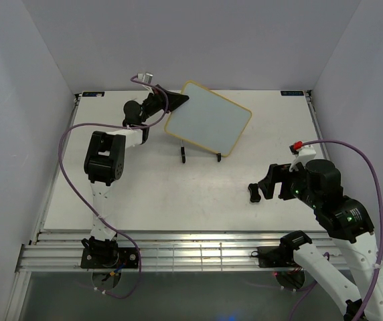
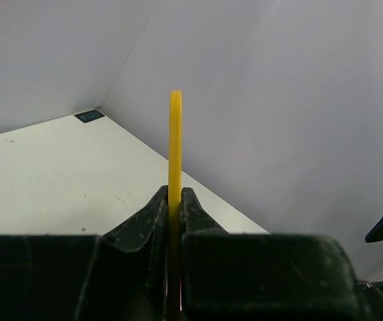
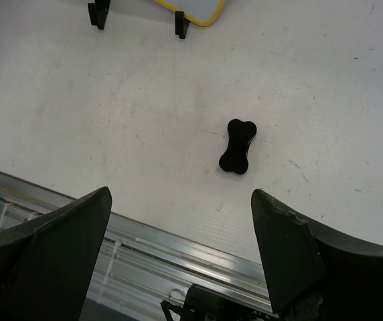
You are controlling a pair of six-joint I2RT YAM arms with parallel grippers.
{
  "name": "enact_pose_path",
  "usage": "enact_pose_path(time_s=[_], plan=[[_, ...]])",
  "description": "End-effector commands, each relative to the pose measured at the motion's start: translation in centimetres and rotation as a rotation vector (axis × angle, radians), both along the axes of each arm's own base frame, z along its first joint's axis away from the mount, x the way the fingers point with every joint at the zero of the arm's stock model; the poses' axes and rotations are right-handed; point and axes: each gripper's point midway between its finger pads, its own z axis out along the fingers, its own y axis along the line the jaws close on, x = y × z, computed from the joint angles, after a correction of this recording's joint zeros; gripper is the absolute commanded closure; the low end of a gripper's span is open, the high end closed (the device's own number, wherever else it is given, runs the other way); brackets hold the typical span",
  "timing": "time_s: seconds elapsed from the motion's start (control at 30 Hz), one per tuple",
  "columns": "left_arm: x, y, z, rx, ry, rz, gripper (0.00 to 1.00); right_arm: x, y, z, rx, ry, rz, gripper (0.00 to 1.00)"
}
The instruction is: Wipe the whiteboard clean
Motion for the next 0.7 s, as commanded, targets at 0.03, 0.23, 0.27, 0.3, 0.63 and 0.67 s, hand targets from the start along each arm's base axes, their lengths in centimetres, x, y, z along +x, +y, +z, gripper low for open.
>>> enact_pose_path(time_s=[0.03,0.23,0.27,0.3,0.63,0.67], plan=[[-3.2,1.8,4.4,-0.017,-0.343,-0.017,1.00,-0.3,0.6,1.7,0.024,-0.049,0.049,0.10],[-3.8,1.8,1.1,0.112,-0.443,-0.072,1.00,-0.5,1.3,2.4,0.050,-0.068,0.091,0.10],[-3.6,2.2,0.9,0.126,-0.467,-0.048,1.00,-0.5,1.4,2.4,0.054,-0.070,0.096,0.10],[-3.5,2.4,0.1,0.135,-0.458,-0.044,1.00,-0.6,1.6,2.5,0.060,-0.069,0.107,0.10],[-3.1,4.8,-3.6,0.252,-0.522,-0.066,1.00,-0.7,1.6,3.5,0.043,-0.083,0.128,0.10],[-3.1,5.0,-3.9,0.257,-0.519,-0.065,1.00,-0.7,1.6,3.6,0.042,-0.085,0.130,0.10]])
